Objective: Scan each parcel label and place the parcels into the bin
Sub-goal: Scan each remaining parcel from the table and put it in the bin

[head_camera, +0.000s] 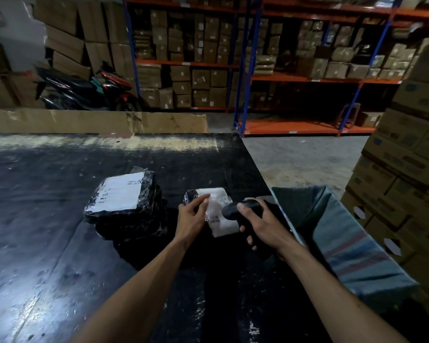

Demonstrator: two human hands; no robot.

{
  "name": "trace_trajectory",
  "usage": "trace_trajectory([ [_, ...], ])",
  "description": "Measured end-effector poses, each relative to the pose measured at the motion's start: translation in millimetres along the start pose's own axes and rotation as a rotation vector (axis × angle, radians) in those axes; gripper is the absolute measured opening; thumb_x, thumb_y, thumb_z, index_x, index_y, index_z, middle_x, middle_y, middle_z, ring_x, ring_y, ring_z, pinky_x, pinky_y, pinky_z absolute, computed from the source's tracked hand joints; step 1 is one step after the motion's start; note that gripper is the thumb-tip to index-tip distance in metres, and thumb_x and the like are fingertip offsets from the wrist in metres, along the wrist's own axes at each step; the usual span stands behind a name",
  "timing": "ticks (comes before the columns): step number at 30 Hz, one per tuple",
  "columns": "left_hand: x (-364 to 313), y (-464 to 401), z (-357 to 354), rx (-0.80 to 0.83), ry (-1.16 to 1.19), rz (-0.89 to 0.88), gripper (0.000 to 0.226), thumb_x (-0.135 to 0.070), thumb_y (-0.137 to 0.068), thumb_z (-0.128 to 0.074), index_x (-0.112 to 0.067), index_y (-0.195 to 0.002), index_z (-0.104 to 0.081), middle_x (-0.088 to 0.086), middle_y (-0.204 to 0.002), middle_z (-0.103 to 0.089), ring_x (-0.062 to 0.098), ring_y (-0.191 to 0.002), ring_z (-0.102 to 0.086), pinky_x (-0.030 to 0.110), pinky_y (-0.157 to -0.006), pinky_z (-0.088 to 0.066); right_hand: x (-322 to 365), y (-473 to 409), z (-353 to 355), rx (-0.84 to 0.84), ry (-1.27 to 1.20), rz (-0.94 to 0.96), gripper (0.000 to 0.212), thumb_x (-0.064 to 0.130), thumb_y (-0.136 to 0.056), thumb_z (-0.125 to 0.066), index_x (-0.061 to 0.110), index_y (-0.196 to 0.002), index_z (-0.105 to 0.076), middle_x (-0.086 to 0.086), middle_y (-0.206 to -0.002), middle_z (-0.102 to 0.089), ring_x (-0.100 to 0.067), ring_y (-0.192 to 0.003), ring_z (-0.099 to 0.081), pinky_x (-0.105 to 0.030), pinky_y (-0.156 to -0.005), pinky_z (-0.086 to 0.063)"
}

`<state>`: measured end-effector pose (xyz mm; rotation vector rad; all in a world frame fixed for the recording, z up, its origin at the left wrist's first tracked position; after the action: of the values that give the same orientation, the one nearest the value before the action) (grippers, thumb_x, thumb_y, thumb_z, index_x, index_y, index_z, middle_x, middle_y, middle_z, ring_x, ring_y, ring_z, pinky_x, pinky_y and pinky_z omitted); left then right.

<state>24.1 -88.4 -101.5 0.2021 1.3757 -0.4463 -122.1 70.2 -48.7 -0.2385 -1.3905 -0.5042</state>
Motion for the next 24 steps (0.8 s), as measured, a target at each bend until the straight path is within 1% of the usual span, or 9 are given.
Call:
trace_trajectory([
  [2,-4.2,-3.3,3.8,-0.034,-0.029,-0.020,0.026,-0.037,-0.100,-0.057,-0.033,-0.120,-0.072,0.021,-0.107,-0.062,0.014,-0.076,-0.064,0.045,-0.087,-0.057,7.0,-1.4,-3.0,-0.017,-0.007,0.034,0.054,0.069,-0.075,-0.070,0.041,-0.119,-0.052,-0.006,-0.072,-0.071,-0.022,-0.051,-0.063,-0.031,-0.047,-0.051],
  [4,-10.9,-6.2,7.0,-0.053,-0.015,-0.043,0.027,-0.038,-0.100,-0.056,-0.034,-0.122,-0.071,0.023,-0.101,-0.057,0.009,-0.068,-0.058,0.048,-0.085,-0.056,15.3,-1.7,-4.5,-0.045,0.015,0.071,0.063,0.066,-0.073,-0.068,0.034,-0.124,-0.049,-0.008,-0.076,-0.073,-0.021,-0.050,-0.064,-0.030,-0.046,-0.051],
  [6,-18.9,-6.6,9.4,-0.064,0.015,-0.060,0.028,-0.040,-0.100,-0.056,-0.033,-0.123,-0.071,0.024,-0.109,-0.059,0.021,-0.083,-0.067,0.048,-0.089,-0.058,21.5,-0.5,-5.3,-0.074,0.048,0.108,0.057,0.066,-0.074,-0.065,0.038,-0.121,-0.049,-0.008,-0.080,-0.075,-0.020,-0.049,-0.064,-0.029,-0.045,-0.050],
  [8,-23.2,-6.5,11.5,-0.074,0.039,-0.071,0.030,-0.040,-0.100,-0.057,-0.032,-0.125,-0.070,0.027,-0.116,-0.059,0.031,-0.099,-0.068,0.048,-0.094,-0.057,25.0,1.0,-6.5,-0.085,0.052,0.140,0.041,0.065,-0.077,-0.065,0.047,-0.111,-0.051,-0.005,-0.075,-0.075,-0.019,-0.048,-0.063,-0.028,-0.045,-0.049],
  [11,-25.5,-6.8,14.8,-0.074,0.078,-0.069,0.033,-0.041,-0.098,-0.059,-0.031,-0.128,-0.068,0.025,-0.121,-0.060,0.029,-0.108,-0.067,0.049,-0.100,-0.053,27.9,3.2,-7.5,-0.097,0.059,0.171,0.030,0.063,-0.079,-0.065,0.055,-0.103,-0.050,0.003,-0.069,-0.074,-0.017,-0.046,-0.062,-0.027,-0.042,-0.048],
  [14,-26.4,-8.2,17.6,-0.082,0.041,-0.076,0.035,-0.042,-0.096,-0.062,-0.035,-0.130,-0.066,0.020,-0.128,-0.059,0.022,-0.111,-0.065,0.045,-0.103,-0.052,29.2,5.3,-7.3,-0.100,0.063,0.183,0.032,0.060,-0.080,-0.065,0.055,-0.107,-0.049,0.002,-0.066,-0.072,-0.017,-0.045,-0.060,-0.027,-0.042,-0.047],
  [18,-28.4,-8.3,19.9,-0.052,0.071,-0.068,0.044,-0.037,-0.089,-0.074,-0.039,-0.132,-0.063,0.025,-0.127,-0.058,0.033,-0.109,-0.066,0.047,-0.101,-0.053,32.0,8.8,-6.3,-0.125,0.073,0.186,0.034,0.063,-0.079,-0.065,0.055,-0.108,-0.049,0.002,-0.066,-0.073,-0.018,-0.044,-0.061,-0.026,-0.042,-0.047],
  [20,-29.0,-7.7,21.3,-0.054,0.106,-0.075,0.047,-0.034,-0.087,-0.077,-0.037,-0.132,-0.064,0.023,-0.131,-0.057,0.030,-0.112,-0.066,0.046,-0.102,-0.053,33.3,10.8,-6.2,-0.124,0.068,0.188,0.038,0.063,-0.079,-0.065,0.051,-0.112,-0.050,-0.001,-0.067,-0.073,-0.019,-0.045,-0.061,-0.027,-0.043,-0.048],
  [24,-32.4,-5.7,21.6,-0.052,0.122,-0.104,0.047,-0.033,-0.087,-0.077,-0.038,-0.131,-0.064,0.019,-0.131,-0.057,0.020,-0.107,-0.069,0.043,-0.097,-0.057,36.5,16.2,-5.1,-0.108,0.076,0.198,0.049,0.061,-0.079,-0.065,0.041,-0.121,-0.049,-0.005,-0.070,-0.072,-0.020,-0.046,-0.061,-0.029,-0.044,-0.049],
])
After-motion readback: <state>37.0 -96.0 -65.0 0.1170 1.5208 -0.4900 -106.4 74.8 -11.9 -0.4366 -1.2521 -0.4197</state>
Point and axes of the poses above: each hand's wrist, its own y-axis away from the middle knuckle, its own z-axis out of the back of the hand, x = y × z, the point moved 3 cm from there along -y, towards the middle knuckle
